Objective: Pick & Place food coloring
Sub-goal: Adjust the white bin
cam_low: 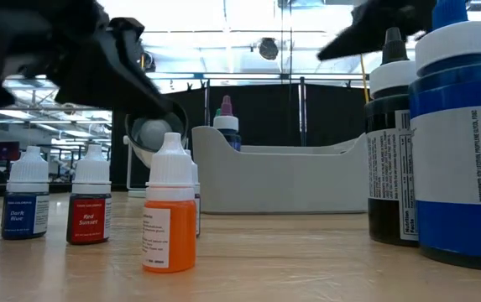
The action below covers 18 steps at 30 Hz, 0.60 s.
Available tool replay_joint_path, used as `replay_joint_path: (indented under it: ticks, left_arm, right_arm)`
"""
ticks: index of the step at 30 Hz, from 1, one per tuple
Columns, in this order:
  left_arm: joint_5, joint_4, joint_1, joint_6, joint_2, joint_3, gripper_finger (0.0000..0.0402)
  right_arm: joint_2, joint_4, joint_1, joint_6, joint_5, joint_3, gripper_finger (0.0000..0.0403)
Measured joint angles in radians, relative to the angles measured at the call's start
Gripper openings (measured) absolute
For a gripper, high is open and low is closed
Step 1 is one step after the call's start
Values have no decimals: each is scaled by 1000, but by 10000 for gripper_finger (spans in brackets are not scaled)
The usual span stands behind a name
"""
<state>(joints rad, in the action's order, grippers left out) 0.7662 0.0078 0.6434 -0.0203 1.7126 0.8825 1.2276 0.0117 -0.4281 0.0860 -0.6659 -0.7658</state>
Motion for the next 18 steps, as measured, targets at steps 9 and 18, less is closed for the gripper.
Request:
replay_joint_path:
  ticks: [9, 18]
  left_arm:
    - [20, -86, -11, 14, -7, 0, 4]
    - [-53, -87, -116, 61, -7, 0, 5]
  right_arm:
    - [-62, -58, -133, -247, -250, 178, 1]
    - [-186, -36, -169, -496, -379, 336, 1]
